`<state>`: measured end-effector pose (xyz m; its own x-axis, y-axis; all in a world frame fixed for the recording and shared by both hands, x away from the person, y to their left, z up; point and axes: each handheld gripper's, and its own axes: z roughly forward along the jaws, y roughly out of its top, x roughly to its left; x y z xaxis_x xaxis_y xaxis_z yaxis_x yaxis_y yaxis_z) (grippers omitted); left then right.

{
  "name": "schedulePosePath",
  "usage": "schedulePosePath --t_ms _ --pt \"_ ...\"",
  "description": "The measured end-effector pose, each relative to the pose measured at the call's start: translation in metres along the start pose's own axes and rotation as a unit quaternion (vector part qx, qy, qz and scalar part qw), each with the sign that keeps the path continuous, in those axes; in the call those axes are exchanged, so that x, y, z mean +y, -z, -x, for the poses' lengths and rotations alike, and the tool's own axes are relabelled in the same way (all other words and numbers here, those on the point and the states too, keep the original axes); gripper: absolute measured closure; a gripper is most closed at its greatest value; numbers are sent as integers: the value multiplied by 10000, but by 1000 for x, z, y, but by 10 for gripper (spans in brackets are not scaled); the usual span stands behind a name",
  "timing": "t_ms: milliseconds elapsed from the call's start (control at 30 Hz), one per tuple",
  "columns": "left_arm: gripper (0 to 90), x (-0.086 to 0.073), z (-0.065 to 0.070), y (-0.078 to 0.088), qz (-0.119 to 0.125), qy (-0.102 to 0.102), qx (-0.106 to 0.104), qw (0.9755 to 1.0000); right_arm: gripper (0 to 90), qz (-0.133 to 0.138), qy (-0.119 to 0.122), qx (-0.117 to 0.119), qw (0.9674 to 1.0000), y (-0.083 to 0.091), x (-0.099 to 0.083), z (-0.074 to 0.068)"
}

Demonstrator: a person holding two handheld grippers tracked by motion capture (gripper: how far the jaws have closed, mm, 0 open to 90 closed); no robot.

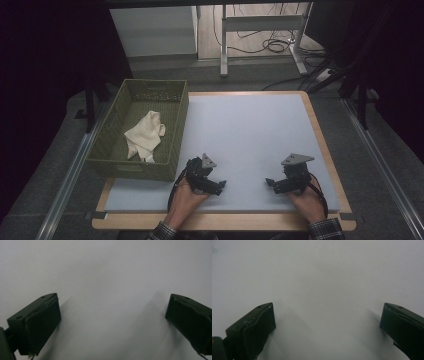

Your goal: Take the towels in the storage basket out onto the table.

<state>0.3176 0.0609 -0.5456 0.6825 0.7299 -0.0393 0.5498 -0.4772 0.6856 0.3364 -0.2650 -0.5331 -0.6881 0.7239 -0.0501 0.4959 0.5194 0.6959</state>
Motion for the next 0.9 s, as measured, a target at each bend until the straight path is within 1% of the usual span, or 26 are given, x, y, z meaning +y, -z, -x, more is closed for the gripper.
schedulePosePath --t_ms 233,367,433,467,500,533,567,700,767,867,900 --pt "0 0 0 0 21 -1 -18 10000 0 -1 0 1 10000 0 0 0" --pt "14 1 0 0 34 -10 -57 10000 0 -1 -1 2 10000 0 0 0" --pt "20 2 1 1 27 -25 -128 9999 0 0 -1 1 10000 0 0 0" --pt "25 3 1 1 43 -9 -217 9998 0 0 -2 1 10000 0 0 0" --pt "25 3 1 1 43 -9 -217 9998 0 0 -2 1 10000 0 0 0" --pt "25 4 2 1 40 -19 -236 9997 0 0 -2 1 10000 0 0 0" --pt "25 4 2 1 28 -74 -225 9997 0 0 -3 1 10000 0 0 0" --pt "33 7 3 3 15 -116 -233 9997 0 0 -2 2 10000 0 0 0" --pt "37 9 3 4 16 -145 -220 9997 0 0 -2 2 10000 0 0 0" --pt "40 15 5 6 10 -243 -200 9995 0 1 -4 3 10000 0 0 0" --pt "42 15 5 6 10 -243 -200 9995 0 1 -4 3 10000 0 0 0"
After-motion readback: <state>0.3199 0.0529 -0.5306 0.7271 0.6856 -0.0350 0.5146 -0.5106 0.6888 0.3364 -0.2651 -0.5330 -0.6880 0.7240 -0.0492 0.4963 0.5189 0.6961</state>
